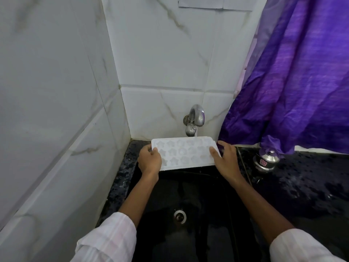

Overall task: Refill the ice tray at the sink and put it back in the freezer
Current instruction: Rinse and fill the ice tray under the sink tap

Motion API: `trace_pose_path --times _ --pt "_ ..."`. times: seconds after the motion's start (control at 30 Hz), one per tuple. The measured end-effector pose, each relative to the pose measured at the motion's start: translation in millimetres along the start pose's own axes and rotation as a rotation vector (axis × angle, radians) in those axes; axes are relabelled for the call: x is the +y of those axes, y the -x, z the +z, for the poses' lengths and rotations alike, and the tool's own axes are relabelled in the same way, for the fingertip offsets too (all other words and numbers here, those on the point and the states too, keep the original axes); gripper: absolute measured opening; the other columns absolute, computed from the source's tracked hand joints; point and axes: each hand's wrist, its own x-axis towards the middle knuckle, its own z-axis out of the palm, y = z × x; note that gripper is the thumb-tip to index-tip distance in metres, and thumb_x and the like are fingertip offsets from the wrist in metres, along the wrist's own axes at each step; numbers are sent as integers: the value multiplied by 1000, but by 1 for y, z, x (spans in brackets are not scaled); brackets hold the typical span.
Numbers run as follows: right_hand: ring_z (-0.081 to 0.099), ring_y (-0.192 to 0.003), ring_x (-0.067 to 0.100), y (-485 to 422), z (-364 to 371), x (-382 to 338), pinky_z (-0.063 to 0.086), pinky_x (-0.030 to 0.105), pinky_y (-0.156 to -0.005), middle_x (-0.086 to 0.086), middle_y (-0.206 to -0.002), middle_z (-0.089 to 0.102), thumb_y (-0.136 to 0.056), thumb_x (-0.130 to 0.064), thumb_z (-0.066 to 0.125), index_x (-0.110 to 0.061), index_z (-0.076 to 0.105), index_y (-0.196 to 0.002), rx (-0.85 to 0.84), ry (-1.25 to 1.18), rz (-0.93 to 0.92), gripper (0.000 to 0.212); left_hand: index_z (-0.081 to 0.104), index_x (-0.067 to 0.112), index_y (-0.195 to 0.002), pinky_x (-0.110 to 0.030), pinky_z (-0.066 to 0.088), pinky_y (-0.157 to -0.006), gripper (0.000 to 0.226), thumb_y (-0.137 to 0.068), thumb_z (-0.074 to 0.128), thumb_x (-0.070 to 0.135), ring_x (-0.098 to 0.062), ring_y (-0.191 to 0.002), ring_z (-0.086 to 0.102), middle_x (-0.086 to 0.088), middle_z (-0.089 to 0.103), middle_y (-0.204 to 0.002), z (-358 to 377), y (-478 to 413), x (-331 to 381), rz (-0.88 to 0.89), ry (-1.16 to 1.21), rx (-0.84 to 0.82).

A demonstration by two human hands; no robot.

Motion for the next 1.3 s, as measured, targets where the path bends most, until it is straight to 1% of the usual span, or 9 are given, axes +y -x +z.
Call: trace_pose_path --times 0.07,0.13,0.37,0.6,0.7,0.83,1.0,1.2,1.3 --pt "58 -112 17 2 -4 9 46 20 -89 4 -133 57 -94 -39 61 -12 43 -143 -103 -118 210 58 64 12 -120 -43 56 -88 25 -101 50 18 -24 -99 64 -5 68 -111 -2 5 -11 17 -45 -27" --pt "62 -90 6 10 -9 21 47 11 -67 0 -118 66 -95 -31 63 -11 51 -137 -172 -111 262 48 63 12 -122 -40 55 -86 25 -102 50 18 -22 -97 62 -4 66 -110 -4 11 -27 25 -80 -42" --pt "69 -94 20 25 -22 55 58 38 -86 7 -105 72 -87 -7 71 -8 68 -111 -81 -118 274 25 59 16 -118 -34 56 -75 19 -102 51 20 -17 -93 66 0 69 -105 -9 34 -71 151 -99 -161" --pt "64 -75 7 26 -33 64 51 14 -69 -5 -82 68 -80 -6 78 -17 65 -89 50 -122 170 19 69 7 -106 -1 46 -70 14 -93 67 7 -3 -84 65 0 72 -98 -15 34 -69 477 -226 -166" --pt "63 -72 4 23 -37 65 46 5 -62 -7 -79 68 -79 -8 80 -19 64 -84 65 -84 113 20 69 6 -107 -8 52 -77 15 -92 68 7 -8 -87 69 -1 73 -98 -15 35 -63 560 -228 -157" --pt "63 -68 -8 20 -46 62 46 5 -66 -14 -76 67 -76 -11 82 -27 61 -77 59 -44 34 27 68 10 -104 -24 59 -81 12 -93 67 6 -2 -86 69 6 71 -90 -17 39 -55 643 -181 -111" --pt "64 -74 -1 15 -60 55 46 7 -68 -11 -80 68 -75 -6 82 -19 62 -78 48 -33 -71 25 68 11 -109 -35 60 -84 16 -94 65 6 -13 -92 72 0 74 -100 -22 46 -45 800 -156 -60" --pt "64 -80 -3 18 -77 42 49 10 -74 -13 -86 68 -83 2 71 -24 60 -80 126 -138 -303 29 67 14 -113 -24 54 -91 20 -95 60 8 -11 -102 70 -1 73 -111 -26 57 -39 930 -107 22" --pt "63 -75 4 27 -71 53 45 6 -67 -6 -81 66 -84 -4 73 -10 60 -84 -9 -8 -285 15 68 10 -109 -25 57 -83 18 -93 64 2 -7 -92 69 3 73 -102 -26 62 -47 843 -177 -19"
